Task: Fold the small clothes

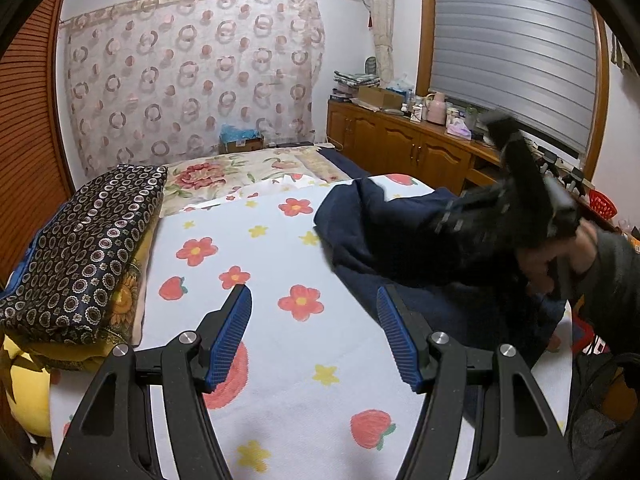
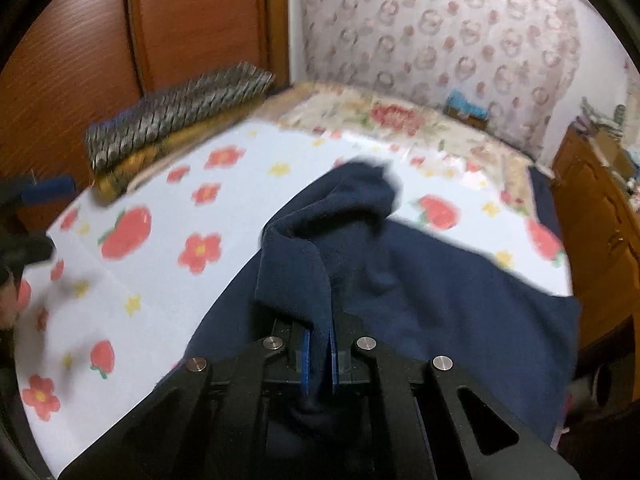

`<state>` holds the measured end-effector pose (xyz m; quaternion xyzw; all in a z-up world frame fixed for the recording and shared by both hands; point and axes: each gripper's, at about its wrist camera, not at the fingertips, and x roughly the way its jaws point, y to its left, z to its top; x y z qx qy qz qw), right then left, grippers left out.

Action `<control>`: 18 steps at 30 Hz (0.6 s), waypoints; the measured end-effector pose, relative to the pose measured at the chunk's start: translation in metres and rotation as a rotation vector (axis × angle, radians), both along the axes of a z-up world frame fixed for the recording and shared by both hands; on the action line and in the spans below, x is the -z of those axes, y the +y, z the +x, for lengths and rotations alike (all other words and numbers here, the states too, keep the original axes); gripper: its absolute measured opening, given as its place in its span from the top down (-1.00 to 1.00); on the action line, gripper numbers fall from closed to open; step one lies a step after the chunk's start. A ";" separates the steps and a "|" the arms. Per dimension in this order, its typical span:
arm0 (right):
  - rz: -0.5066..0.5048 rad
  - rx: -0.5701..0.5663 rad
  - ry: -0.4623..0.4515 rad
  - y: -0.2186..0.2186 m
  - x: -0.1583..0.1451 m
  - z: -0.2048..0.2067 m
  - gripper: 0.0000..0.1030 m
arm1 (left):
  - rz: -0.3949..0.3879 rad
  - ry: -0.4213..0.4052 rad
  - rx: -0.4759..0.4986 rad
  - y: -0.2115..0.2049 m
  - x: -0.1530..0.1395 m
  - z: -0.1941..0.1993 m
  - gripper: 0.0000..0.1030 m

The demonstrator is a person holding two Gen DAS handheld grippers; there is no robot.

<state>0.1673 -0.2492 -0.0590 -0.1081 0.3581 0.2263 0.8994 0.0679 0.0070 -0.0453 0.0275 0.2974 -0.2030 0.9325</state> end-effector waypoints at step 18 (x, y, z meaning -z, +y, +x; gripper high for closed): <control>-0.055 0.439 -0.003 -0.088 -0.014 0.031 0.29 | 0.010 0.032 0.051 -0.026 0.005 0.001 -0.29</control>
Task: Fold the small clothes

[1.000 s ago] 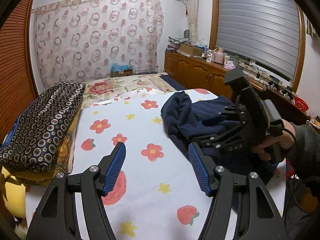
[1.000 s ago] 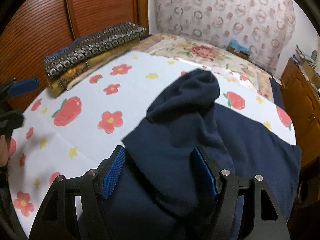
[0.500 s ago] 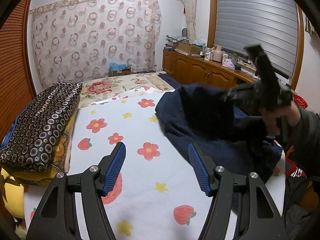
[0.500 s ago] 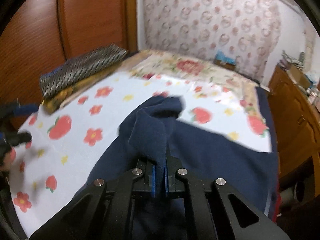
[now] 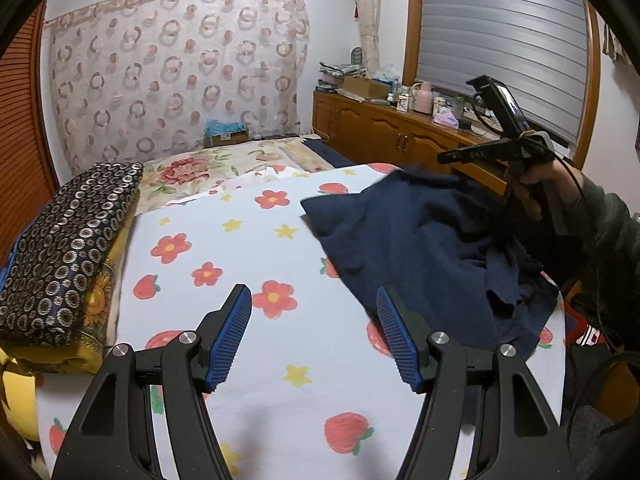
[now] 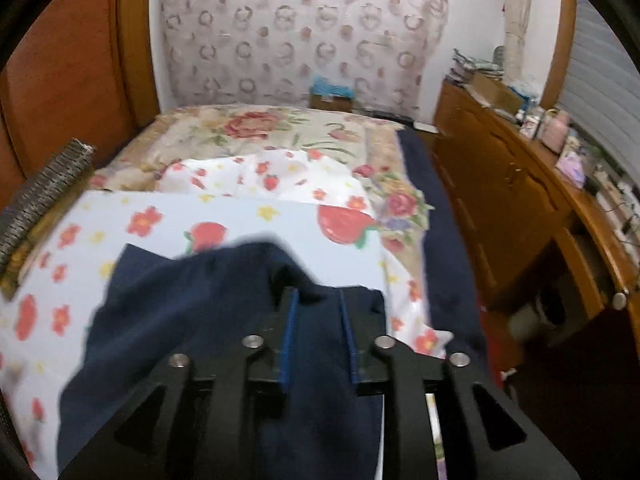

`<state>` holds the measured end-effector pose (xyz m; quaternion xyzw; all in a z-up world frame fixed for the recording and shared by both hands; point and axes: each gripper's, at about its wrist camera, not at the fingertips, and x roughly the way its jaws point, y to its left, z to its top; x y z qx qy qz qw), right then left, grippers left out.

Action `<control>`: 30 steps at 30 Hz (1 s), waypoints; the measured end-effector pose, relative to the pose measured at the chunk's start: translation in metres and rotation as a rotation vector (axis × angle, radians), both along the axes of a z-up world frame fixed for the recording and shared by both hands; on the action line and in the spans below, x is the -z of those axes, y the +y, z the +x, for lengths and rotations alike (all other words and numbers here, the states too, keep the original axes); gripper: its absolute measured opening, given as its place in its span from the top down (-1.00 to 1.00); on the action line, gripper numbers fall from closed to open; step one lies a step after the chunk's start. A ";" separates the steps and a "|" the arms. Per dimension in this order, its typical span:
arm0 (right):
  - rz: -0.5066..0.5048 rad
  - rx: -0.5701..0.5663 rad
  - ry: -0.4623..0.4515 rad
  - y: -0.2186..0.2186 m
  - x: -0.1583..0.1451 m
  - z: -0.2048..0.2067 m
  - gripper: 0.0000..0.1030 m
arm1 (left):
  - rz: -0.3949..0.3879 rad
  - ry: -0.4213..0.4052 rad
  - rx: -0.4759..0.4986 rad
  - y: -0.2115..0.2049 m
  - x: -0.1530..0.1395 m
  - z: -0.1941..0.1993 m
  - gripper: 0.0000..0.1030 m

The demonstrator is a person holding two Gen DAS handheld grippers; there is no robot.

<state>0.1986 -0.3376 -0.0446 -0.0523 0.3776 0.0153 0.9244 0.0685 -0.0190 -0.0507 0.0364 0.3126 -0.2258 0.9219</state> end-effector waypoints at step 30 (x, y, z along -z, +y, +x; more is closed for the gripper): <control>0.210 -0.089 0.054 -0.031 0.007 0.046 0.90 | 0.018 0.053 0.054 -0.038 0.018 0.002 -0.29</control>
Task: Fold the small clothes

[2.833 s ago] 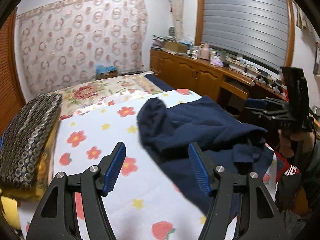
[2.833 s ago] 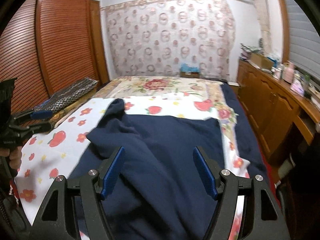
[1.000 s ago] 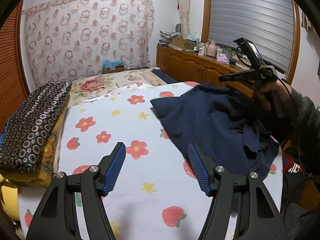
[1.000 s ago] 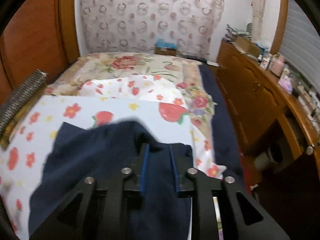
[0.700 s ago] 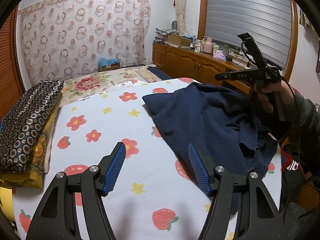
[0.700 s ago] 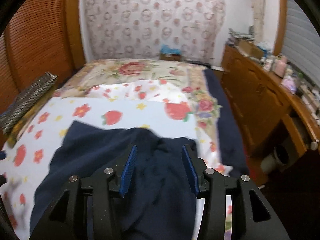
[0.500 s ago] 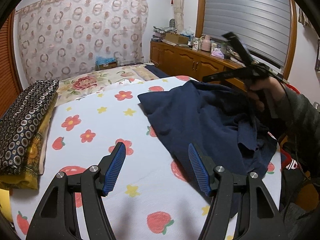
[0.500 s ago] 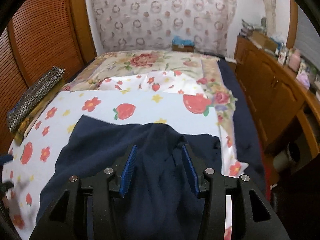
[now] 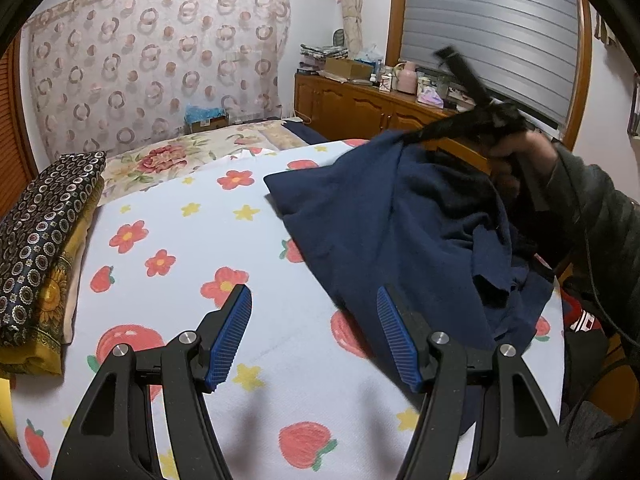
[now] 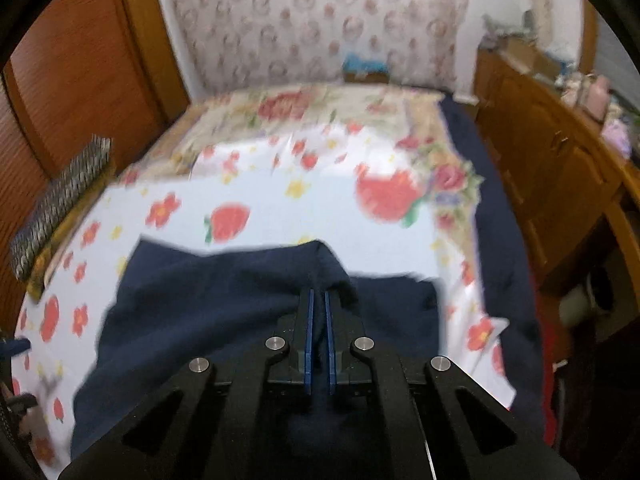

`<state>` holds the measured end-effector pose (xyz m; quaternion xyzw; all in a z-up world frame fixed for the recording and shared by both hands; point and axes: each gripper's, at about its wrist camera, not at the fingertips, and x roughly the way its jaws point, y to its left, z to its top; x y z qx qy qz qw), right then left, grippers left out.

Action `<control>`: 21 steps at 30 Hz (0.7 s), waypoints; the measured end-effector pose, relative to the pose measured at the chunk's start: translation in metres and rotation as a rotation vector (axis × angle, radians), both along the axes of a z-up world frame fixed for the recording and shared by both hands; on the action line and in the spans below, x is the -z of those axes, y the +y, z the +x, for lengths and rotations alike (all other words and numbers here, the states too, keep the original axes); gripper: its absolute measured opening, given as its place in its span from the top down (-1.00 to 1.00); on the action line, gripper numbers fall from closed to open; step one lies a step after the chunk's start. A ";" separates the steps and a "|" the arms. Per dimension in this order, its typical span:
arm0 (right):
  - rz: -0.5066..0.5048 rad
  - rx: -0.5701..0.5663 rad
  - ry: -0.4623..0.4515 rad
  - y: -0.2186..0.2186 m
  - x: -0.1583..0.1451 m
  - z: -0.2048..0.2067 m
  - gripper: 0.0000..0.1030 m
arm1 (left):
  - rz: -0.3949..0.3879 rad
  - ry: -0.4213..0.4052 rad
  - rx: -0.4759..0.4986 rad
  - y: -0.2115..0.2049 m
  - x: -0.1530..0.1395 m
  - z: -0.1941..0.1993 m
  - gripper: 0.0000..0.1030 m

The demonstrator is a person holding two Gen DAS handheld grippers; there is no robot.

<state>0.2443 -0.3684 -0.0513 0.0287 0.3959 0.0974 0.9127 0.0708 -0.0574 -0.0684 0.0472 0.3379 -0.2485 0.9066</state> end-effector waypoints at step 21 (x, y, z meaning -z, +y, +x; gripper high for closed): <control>-0.053 -0.024 -0.077 0.051 0.039 -0.188 0.04 | -0.055 -0.001 0.033 -0.014 -0.003 -0.013 -0.68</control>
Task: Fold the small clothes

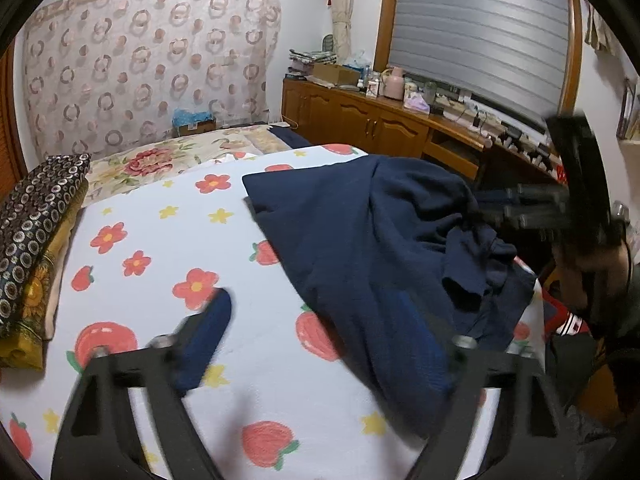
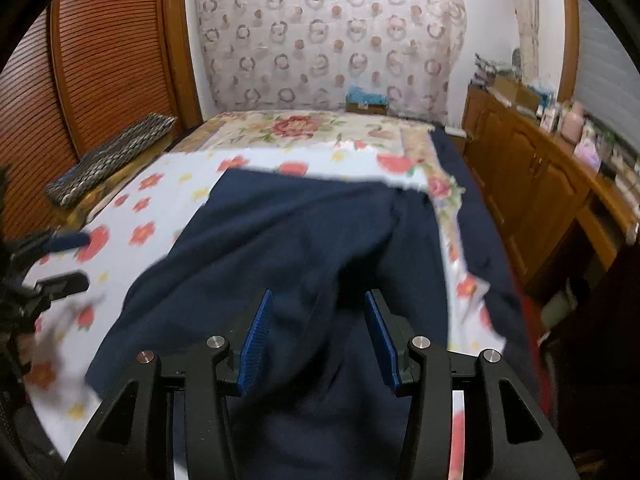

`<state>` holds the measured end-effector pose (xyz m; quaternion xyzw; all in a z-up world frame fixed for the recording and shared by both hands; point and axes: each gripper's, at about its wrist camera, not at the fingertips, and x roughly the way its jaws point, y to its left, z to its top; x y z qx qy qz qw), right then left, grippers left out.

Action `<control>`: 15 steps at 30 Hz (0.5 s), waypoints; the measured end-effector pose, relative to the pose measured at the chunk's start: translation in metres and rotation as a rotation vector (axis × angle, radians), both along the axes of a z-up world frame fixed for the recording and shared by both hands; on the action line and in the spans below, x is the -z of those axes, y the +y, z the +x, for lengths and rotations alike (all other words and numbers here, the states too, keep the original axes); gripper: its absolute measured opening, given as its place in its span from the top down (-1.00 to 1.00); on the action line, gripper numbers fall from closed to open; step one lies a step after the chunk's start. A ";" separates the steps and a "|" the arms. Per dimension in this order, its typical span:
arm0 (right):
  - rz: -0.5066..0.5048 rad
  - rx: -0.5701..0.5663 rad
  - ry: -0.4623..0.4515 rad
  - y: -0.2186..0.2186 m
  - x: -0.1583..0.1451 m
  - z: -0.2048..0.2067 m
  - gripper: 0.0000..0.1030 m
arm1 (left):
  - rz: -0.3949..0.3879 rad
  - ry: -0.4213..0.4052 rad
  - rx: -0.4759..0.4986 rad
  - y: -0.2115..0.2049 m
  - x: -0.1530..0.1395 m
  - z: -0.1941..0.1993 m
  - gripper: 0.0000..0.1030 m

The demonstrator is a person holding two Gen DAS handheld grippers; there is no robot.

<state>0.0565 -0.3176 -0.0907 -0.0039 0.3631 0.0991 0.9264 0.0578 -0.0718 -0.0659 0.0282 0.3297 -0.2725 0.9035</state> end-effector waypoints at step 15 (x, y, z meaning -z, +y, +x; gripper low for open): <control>0.077 -0.035 -0.021 -0.014 0.002 -0.017 0.94 | 0.018 0.009 0.009 -0.011 0.004 -0.007 -0.68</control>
